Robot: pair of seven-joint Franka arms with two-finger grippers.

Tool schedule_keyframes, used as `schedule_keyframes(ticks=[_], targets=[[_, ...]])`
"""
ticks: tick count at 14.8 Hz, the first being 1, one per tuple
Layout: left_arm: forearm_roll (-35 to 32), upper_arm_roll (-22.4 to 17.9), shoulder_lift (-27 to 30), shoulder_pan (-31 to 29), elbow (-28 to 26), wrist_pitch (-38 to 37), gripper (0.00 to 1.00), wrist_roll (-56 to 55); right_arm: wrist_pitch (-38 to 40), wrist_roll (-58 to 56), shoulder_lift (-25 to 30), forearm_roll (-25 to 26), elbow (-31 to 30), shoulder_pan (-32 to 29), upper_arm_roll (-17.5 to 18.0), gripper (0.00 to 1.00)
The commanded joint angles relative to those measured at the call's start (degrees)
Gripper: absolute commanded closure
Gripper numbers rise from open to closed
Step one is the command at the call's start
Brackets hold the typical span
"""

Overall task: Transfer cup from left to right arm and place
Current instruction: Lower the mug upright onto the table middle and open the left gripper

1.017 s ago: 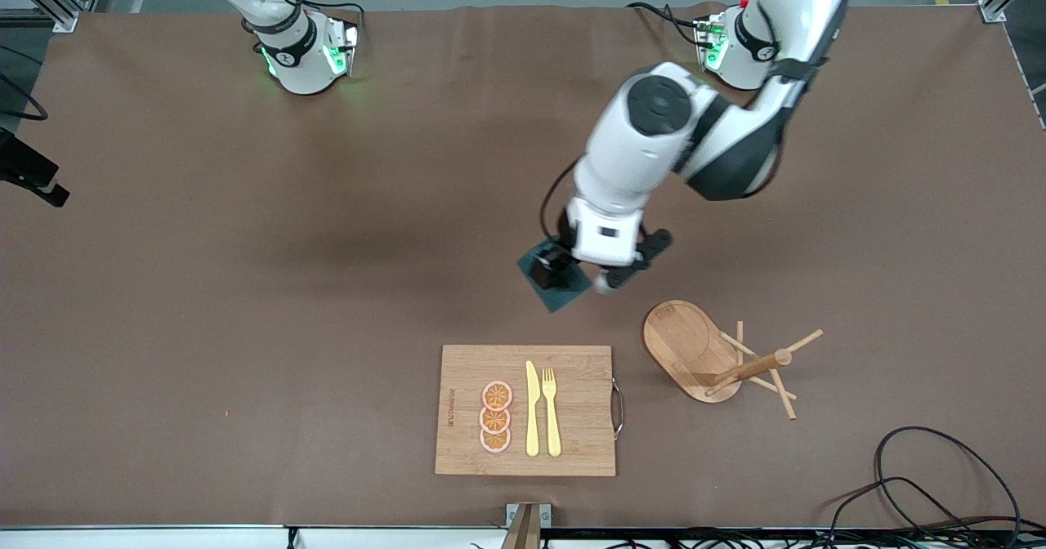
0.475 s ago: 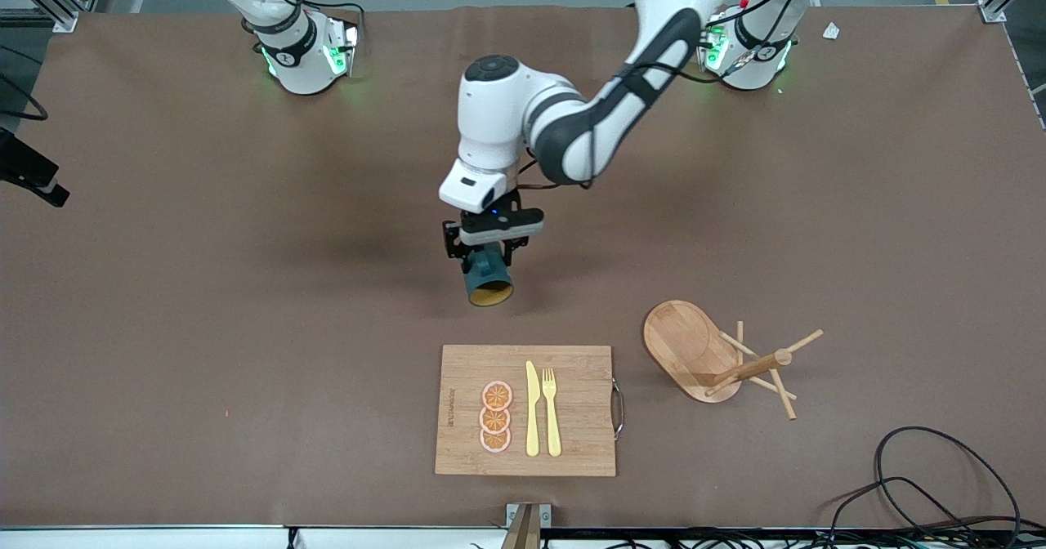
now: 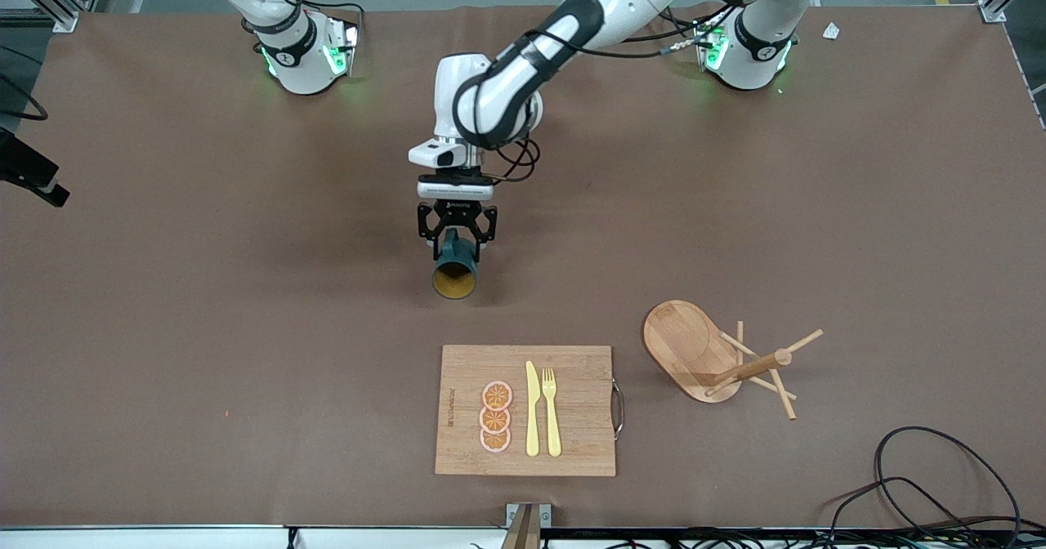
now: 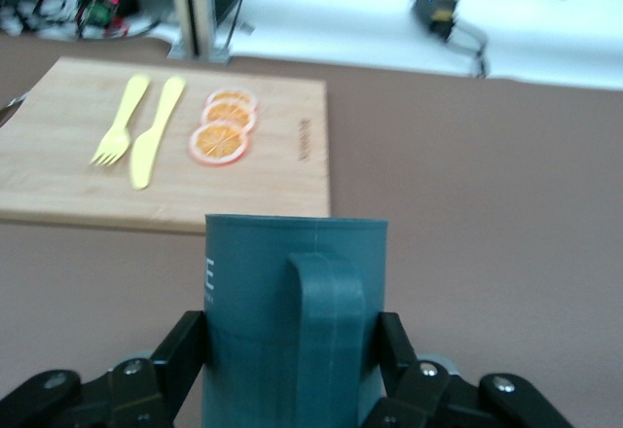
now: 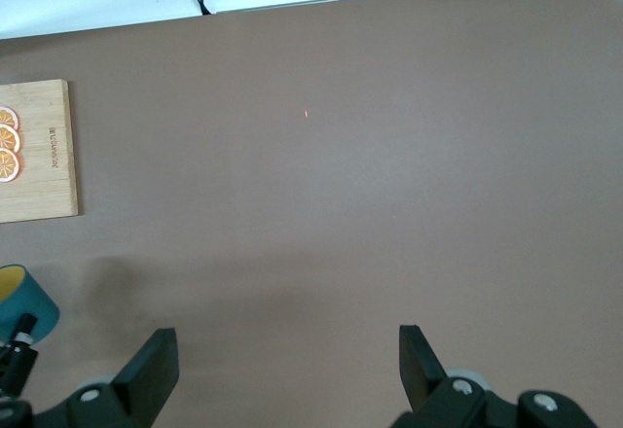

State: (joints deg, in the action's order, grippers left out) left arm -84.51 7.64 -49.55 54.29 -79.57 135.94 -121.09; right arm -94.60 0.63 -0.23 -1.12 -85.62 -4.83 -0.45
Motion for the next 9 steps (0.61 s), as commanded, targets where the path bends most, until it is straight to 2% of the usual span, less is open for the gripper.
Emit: schedule_keyframes(ticks=[1,3,7,8,9], targets=[[-13.96,-1.57,-3.96,2.57,1.88,-4.44,0.52,-10.45,-0.41,-0.1,-0.3,-0.82,0.63,-0.97,0.72,0.0],[-21.54,-1.57,-6.25,3.27,1.88,-6.9,0.52,-13.2,-0.41,-0.1,-0.3,-0.82,0.63,-0.97,0.72,0.0],[-26.94,-1.49,-8.98,4.94,1.26,-11.29,0.43,-14.7,-0.5,-0.19,-0.3,-0.82,0.63,-0.88,0.72,0.0],[-26.94,-1.49,-9.16,5.47,1.09,-13.14,0.39,-15.14,-0.5,-0.19,-0.3,-0.82,0.63,-0.88,0.72,0.0],[-26.85,-1.31,-9.16,5.82,0.48,-14.29,0.21,-15.58,-0.5,-0.19,-0.39,-0.82,0.63,-0.88,0.72,0.0]])
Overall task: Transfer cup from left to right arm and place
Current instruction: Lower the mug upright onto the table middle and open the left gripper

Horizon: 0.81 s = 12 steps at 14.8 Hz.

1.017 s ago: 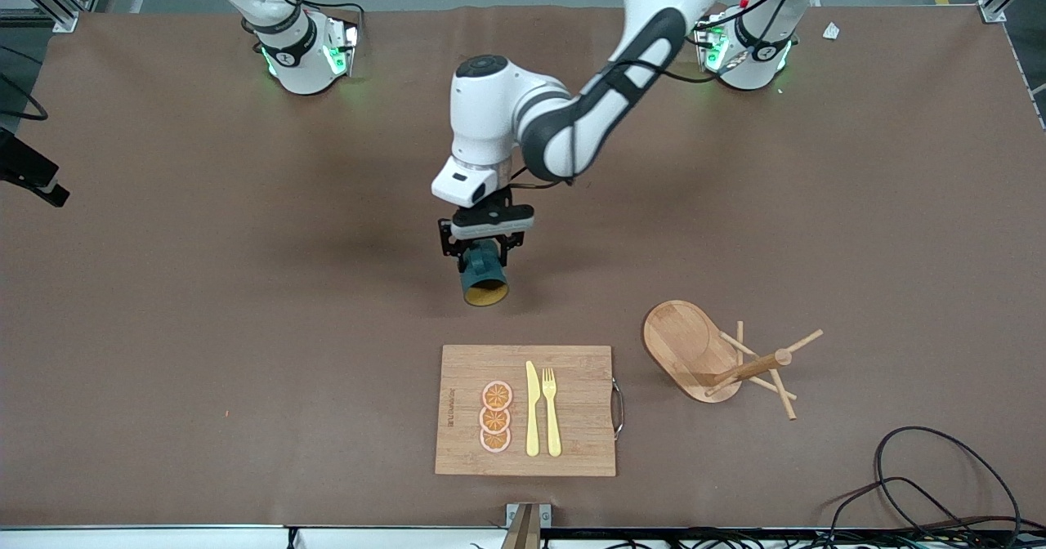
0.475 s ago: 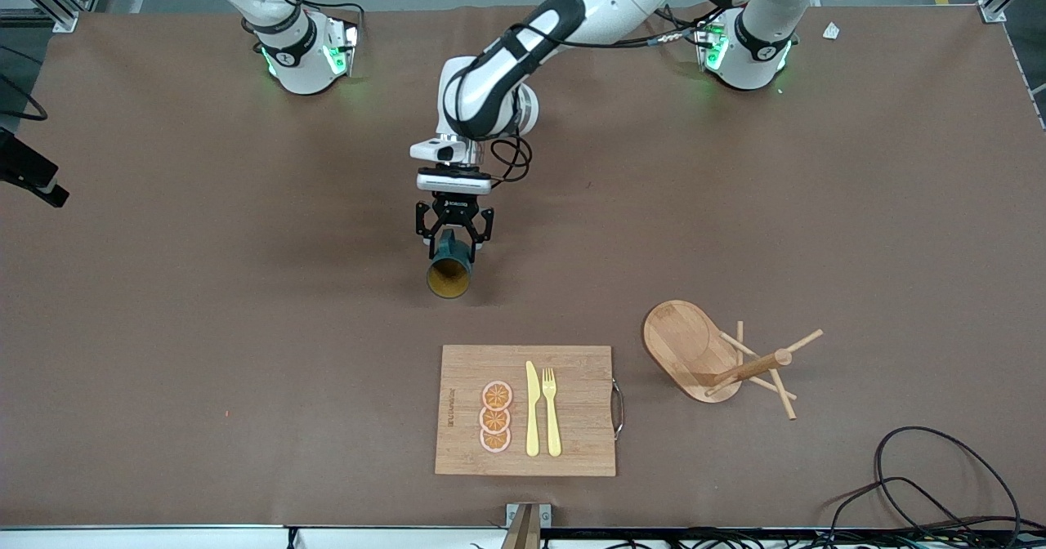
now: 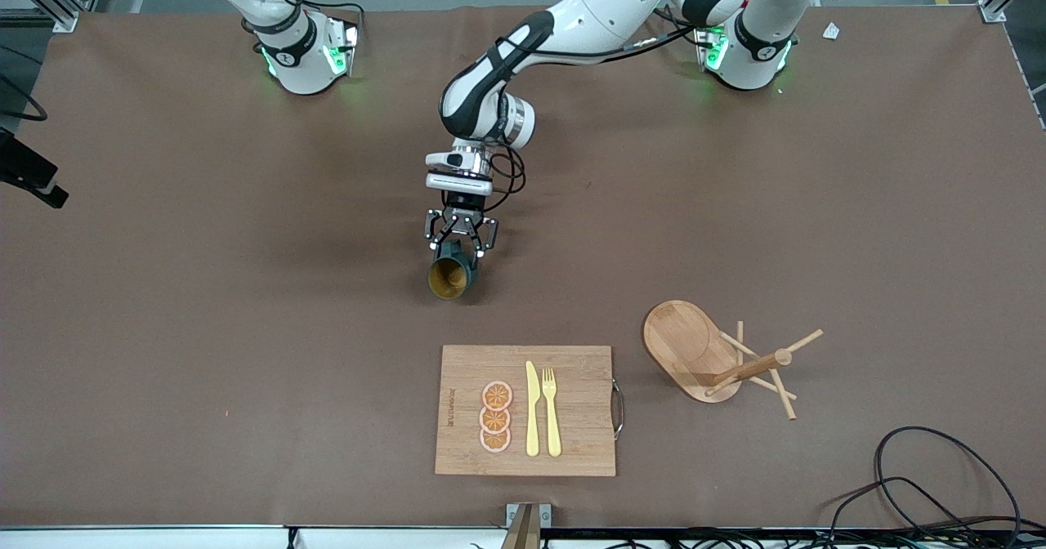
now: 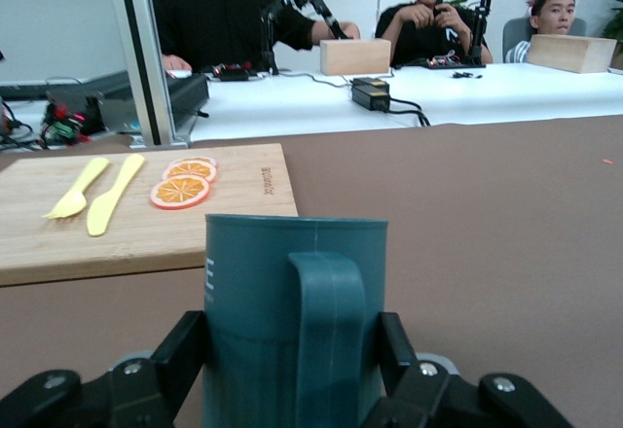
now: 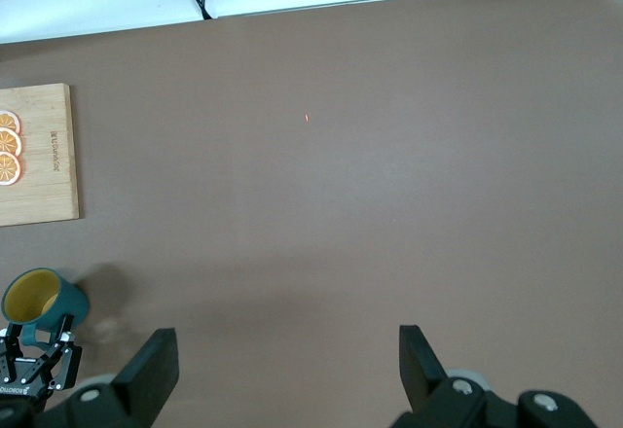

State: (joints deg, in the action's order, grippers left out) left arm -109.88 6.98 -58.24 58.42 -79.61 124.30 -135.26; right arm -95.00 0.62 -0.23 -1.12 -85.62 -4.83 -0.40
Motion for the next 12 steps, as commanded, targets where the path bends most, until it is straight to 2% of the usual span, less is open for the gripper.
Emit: schedule_keyframes(ticks=[1,3,4,7,9,12], targets=[[-1.48,-0.56,-0.13,2.13,-0.71,-2.84,0.0,-2.45,-0.09,-0.18,-0.29,-0.82,0.63,-0.89,0.67,0.0],[0.01,1.27,0.32,2.31,-2.22,-2.84,0.0,-3.16,-0.09,-0.18,-0.29,-0.82,0.63,-0.89,0.67,0.0],[2.89,3.46,0.75,2.23,-2.22,-2.92,0.0,-2.99,-0.09,-0.18,-0.29,-0.82,0.63,-0.89,0.67,0.0],[20.43,7.16,4.78,2.31,-2.13,-3.71,0.0,-1.59,-0.09,-0.18,-0.29,-0.82,0.63,-0.89,0.67,0.0],[29.5,8.84,7.68,2.23,-1.87,-5.47,0.0,2.17,-0.09,-0.18,-0.29,-0.91,0.63,-0.97,0.67,0.0],[45.14,8.93,14.09,1.18,-1.69,-6.7,0.0,11.56,0.17,-0.09,-0.29,-0.82,0.63,-0.89,0.67,0.0]])
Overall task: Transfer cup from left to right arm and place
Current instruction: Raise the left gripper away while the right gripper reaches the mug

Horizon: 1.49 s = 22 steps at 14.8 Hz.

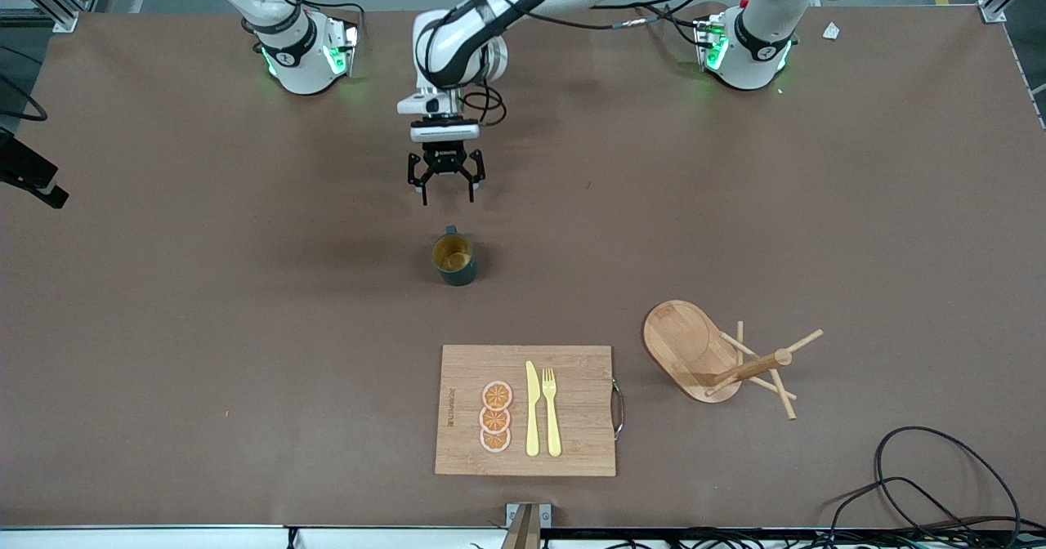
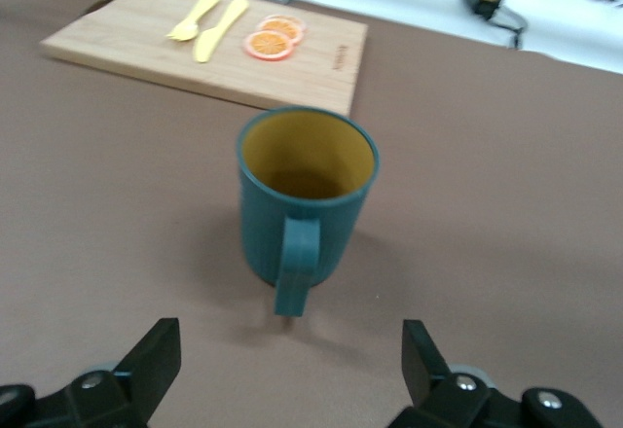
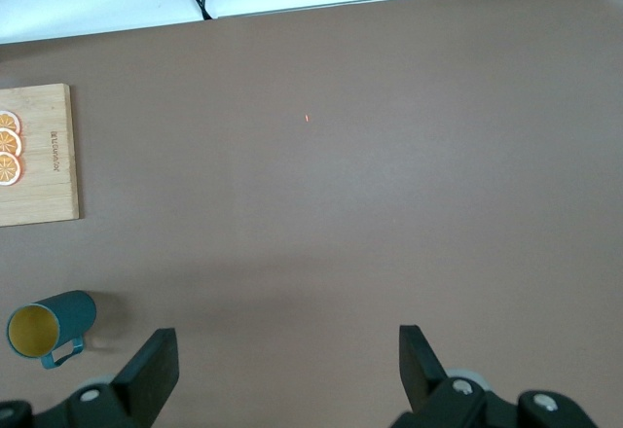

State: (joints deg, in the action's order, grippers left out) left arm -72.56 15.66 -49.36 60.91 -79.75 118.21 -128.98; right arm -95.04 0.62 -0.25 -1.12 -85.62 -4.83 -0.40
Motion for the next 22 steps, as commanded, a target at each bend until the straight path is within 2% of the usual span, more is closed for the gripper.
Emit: schedule_keyframes(ticks=[1,4,7,10,13,16,19,22], targets=[[13.44,0.16,7.68,-2.63,-1.55,-0.7,0.0,9.93,0.12,-0.09,-0.36,-0.9,0.54,-0.8,0.75,0.0],[31.02,-0.02,17.69,-11.22,-1.73,-0.7,0.0,22.41,0.12,0.0,-2.99,-0.82,0.54,0.78,0.93,0.0],[41.68,0.24,24.12,-22.11,-1.72,-1.92,0.0,31.74,-0.15,-0.27,-8.16,-0.99,0.63,2.63,1.1,0.0],[47.85,0.25,27.03,-32.32,-1.64,-3.15,0.0,45.35,0.03,0.08,-10.9,-6.51,-0.34,4.03,1.01,0.0],[49.09,0.33,29.41,-40.23,-1.55,-7.8,0.0,59.5,-0.76,2.7,-16.95,-6.79,-0.43,7.19,0.93,0.03],[51.19,0.42,31.96,-47.79,-1.55,-13.6,0.0,75.84,-3.74,14.81,-21.35,-7.5,-0.08,11.14,1.01,0.03],[59.09,0.16,36.43,-56.67,-1.72,-17.65,0.0,90.86,-7.34,25.97,-24.17,-8.11,-0.08,15.89,1.01,0.02],[63.32,-1.85,40.73,-60.64,-1.99,-23.18,0.0,107.4,-12.08,38.72,-26.54,-9.43,-0.08,22.12,1.01,0.02]])
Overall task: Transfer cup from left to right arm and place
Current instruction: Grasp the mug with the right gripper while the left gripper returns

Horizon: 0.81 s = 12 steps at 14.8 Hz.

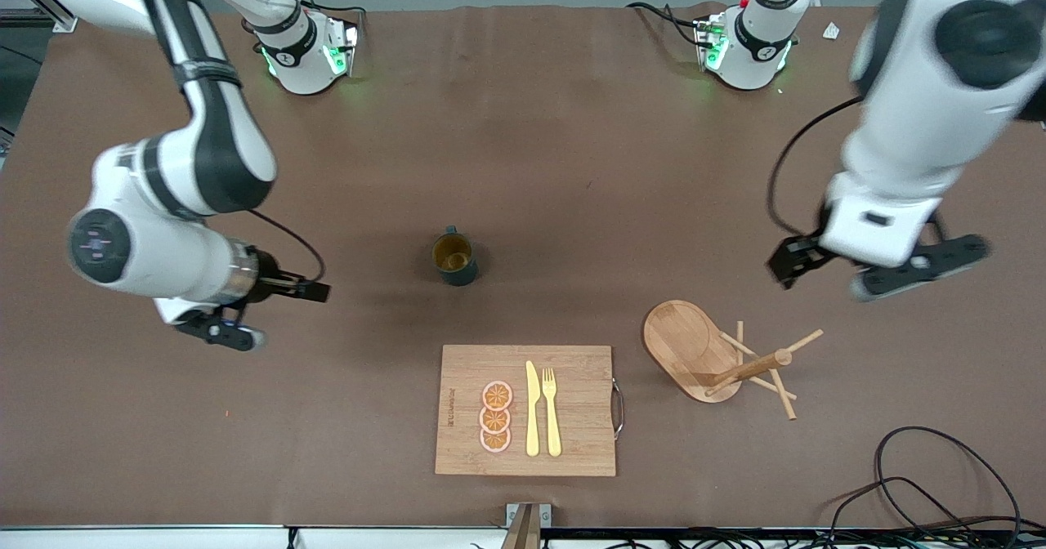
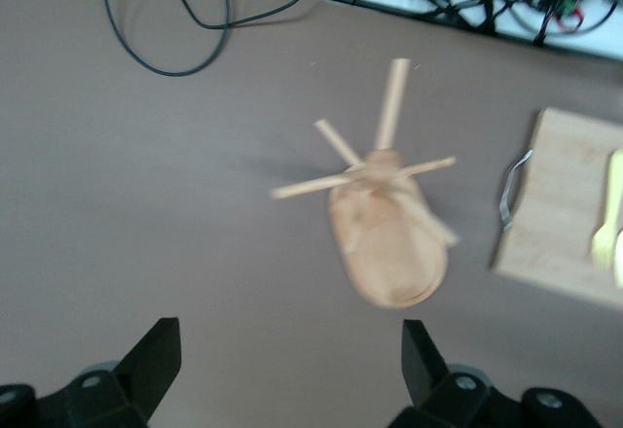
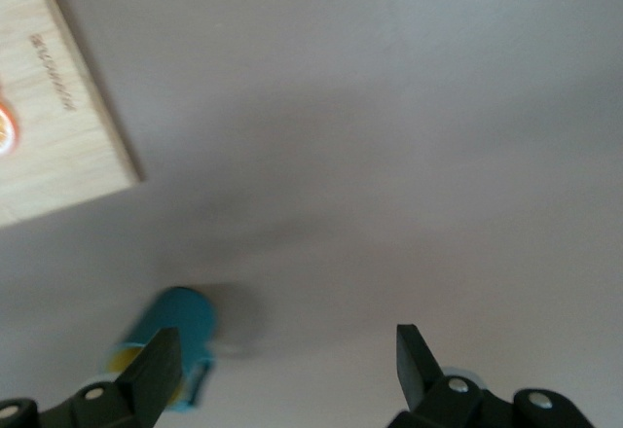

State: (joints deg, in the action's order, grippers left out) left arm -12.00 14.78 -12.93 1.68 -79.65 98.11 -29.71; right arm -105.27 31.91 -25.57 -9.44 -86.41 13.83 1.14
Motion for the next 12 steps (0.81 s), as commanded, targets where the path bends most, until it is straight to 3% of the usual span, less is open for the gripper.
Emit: schedule_keyframes(ticks=[1,3,5,9,12], targets=[[5.38,-3.42,5.79,-1.33,-2.26,-4.76,0.0,12.87,-3.35,10.77,-2.02,-1.2,0.72,5.4,-0.52,0.02],[9.61,-8.52,7.73,-1.15,-2.61,-8.27,0.0,22.36,-6.08,15.27,-3.51,-1.2,0.72,8.31,-0.52,0.0],[10.41,-10.29,10.63,-1.24,-5.5,-9.69,0.0,26.79,-8.45,19.22,-5.53,-1.2,0.63,11.21,-0.52,0.0],[10.33,-10.04,15.38,-1.24,-10.17,-9.69,0.0,26.01,-10.92,23.72,-8.61,-1.37,0.45,15.43,-0.52,0.0],[9.72,-9.86,15.57,-0.89,-10.18,-9.61,0.0,25.49,-12.76,23.99,-10.37,-5.67,0.28,17.02,-0.52,0.0]])
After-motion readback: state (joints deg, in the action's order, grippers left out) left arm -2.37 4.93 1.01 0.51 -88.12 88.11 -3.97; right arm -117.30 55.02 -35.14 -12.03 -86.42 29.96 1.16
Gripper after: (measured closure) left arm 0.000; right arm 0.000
